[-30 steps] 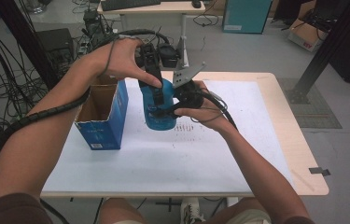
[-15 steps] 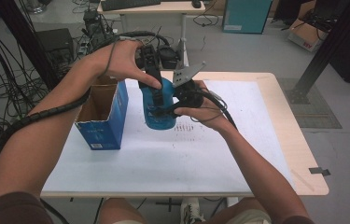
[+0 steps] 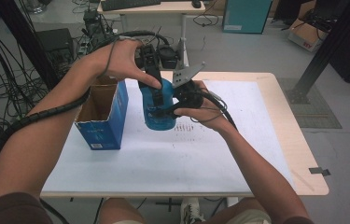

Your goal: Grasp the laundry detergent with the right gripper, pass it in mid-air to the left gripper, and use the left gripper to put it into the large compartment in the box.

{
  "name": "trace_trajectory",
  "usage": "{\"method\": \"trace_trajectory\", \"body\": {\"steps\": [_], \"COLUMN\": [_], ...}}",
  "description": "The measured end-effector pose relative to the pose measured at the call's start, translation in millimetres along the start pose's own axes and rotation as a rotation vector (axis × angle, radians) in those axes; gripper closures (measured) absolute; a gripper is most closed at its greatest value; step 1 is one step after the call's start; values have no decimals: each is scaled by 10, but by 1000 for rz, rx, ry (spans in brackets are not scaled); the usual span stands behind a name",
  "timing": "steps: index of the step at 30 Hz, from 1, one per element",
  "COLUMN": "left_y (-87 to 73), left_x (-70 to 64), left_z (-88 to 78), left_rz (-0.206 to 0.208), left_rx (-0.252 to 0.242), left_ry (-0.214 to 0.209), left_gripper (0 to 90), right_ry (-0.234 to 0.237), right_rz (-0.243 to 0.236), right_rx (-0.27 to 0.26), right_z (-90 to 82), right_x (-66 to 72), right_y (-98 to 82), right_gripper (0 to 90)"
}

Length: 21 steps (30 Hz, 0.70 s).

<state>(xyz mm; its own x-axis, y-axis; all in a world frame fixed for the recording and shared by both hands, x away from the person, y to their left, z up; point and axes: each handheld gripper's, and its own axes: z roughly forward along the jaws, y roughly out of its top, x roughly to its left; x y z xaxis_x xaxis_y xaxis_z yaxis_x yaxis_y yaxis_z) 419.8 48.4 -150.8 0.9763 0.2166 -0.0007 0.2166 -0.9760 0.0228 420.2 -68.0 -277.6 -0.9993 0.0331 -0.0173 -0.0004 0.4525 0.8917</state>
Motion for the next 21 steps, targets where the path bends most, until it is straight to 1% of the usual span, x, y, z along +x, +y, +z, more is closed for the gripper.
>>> {"method": "trace_trajectory", "body": {"steps": [5, 7, 11, 13, 15, 21], "left_y": [-1, -6, -15, -21, -21, -21], "left_x": [-6, -8, -6, -10, -7, -9], "left_z": [-1, 2, -1, 4, -2, 6], "left_rz": [0, -1, -1, 0, -1, -1], "left_rx": [0, -1, 0, -4, 3, 3], "left_ry": [0, 7, 1, 14, 4, 4], "left_gripper": [42, 41, 42, 42, 42, 42], "right_ry": [-1, 1, -1, 0, 0, 0], "right_rz": [2, 3, 4, 5, 7, 6], "right_rx": [-3, -3, 0, 1, 1, 1], "right_z": [-7, -7, -5, -4, -4, -1], "right_x": [-4, -4, -4, -4, -1, 3], "right_y": [0, 0, -1, -1, 1, 3], "right_gripper": [437, 437, 436, 437, 437, 436]}}
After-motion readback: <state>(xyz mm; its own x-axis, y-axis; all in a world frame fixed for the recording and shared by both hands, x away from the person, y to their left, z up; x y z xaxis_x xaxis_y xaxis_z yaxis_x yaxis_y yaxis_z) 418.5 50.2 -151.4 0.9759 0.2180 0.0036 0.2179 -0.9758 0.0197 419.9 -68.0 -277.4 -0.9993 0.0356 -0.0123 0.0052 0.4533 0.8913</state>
